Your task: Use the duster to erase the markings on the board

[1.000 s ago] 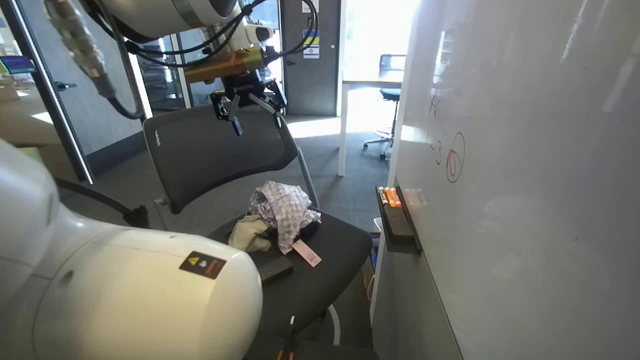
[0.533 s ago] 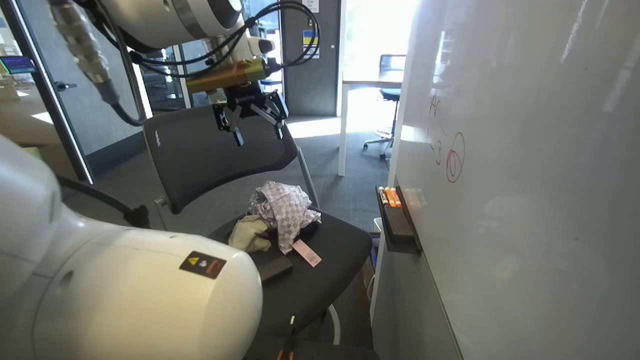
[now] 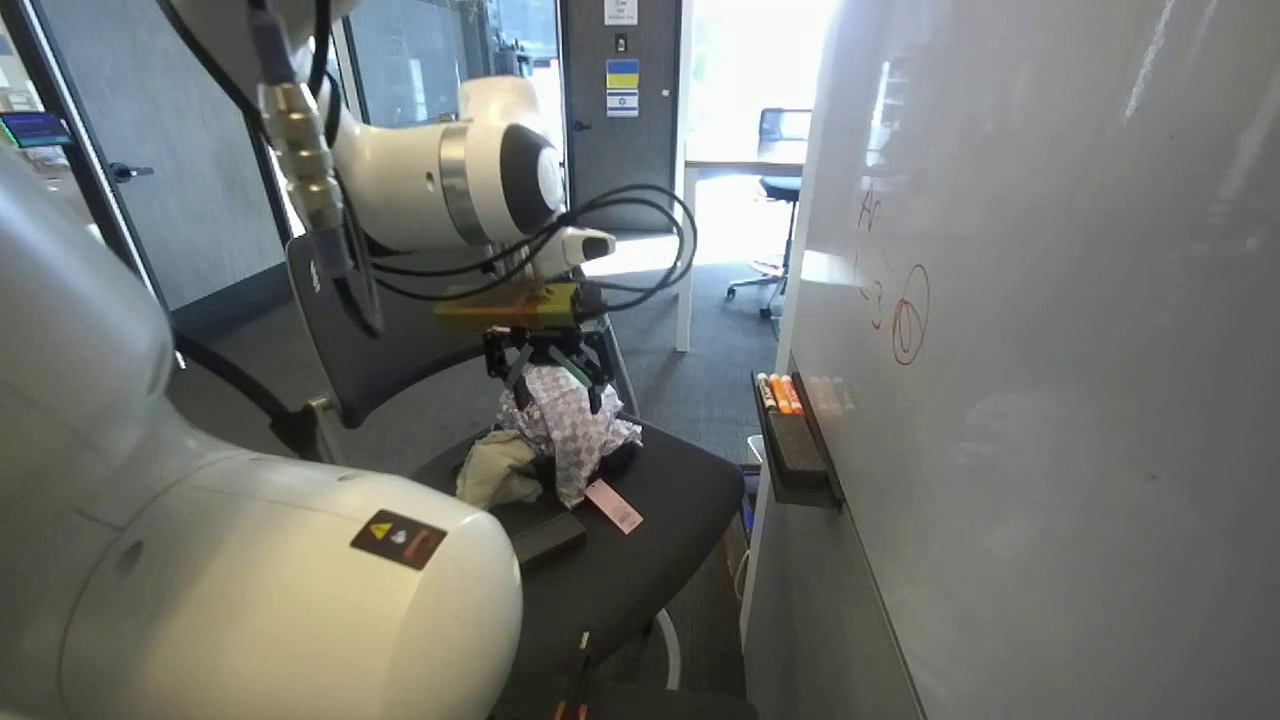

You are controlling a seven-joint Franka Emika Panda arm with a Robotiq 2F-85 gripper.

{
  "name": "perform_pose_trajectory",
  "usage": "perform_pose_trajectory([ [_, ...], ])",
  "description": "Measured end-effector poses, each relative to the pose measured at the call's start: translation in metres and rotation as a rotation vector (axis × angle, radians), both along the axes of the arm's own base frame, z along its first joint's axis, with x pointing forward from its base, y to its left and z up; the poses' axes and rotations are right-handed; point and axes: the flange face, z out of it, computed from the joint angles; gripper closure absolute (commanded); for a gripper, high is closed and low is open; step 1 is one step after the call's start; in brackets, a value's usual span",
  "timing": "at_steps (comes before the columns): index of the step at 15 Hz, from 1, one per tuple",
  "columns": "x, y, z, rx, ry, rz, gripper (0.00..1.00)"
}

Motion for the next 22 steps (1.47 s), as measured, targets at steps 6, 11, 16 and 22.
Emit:
perform_pose_trajectory([
  [6, -0.003, -0.026, -0.088, 0.015, -0.005, -0.063, 0.0],
  [11, -0.015, -0.015, -0.146, -0.042, 0.054, -0.178, 0.0],
  [16, -0.013, 0.006, -0.175, -0.028, 0.082, -0.276, 0.0],
  [22, 0.009, 0.031, -0.193, 0.048, 0.034, -0.358, 0.0],
])
